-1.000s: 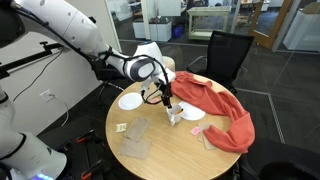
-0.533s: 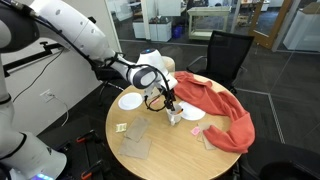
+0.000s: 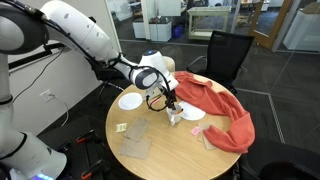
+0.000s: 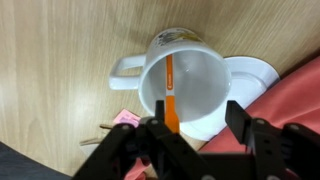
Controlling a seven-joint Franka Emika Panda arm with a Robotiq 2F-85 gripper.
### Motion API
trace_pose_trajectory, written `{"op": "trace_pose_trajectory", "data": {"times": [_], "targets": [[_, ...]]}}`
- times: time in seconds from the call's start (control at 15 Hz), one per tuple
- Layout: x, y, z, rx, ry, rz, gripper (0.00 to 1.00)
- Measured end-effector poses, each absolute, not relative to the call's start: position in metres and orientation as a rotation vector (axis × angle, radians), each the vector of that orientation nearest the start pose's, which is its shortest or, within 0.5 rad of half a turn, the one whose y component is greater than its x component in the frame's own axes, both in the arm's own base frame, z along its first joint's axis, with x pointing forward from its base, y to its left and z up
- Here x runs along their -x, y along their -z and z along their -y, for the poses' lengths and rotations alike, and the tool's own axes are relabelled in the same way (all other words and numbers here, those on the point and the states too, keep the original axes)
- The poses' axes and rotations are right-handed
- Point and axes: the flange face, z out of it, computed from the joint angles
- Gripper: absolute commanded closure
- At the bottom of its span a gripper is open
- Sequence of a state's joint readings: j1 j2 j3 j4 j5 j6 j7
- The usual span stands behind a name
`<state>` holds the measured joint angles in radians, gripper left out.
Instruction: Take the marker from the white cup and put it on the table
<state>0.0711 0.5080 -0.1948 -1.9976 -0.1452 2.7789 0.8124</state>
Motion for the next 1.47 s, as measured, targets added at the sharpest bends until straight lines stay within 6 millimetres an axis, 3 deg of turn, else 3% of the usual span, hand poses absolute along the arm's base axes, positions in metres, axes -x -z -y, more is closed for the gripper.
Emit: {"op": "trace_pose_trajectory", "data": {"times": [0.53,1.33,1.4,1.47], "targets": [[-0.637,-0.216,0.066,2.935,0.480,-1.205,0.48],[-0.651,-0.188,0.073,2.936,0.458,-1.245,0.51],[-0.652,-0.188,0.074,2.938,0.460,-1.246,0.54],[-0.654,-0.187,0.075,2.939,0.463,-1.248,0.77]]}}
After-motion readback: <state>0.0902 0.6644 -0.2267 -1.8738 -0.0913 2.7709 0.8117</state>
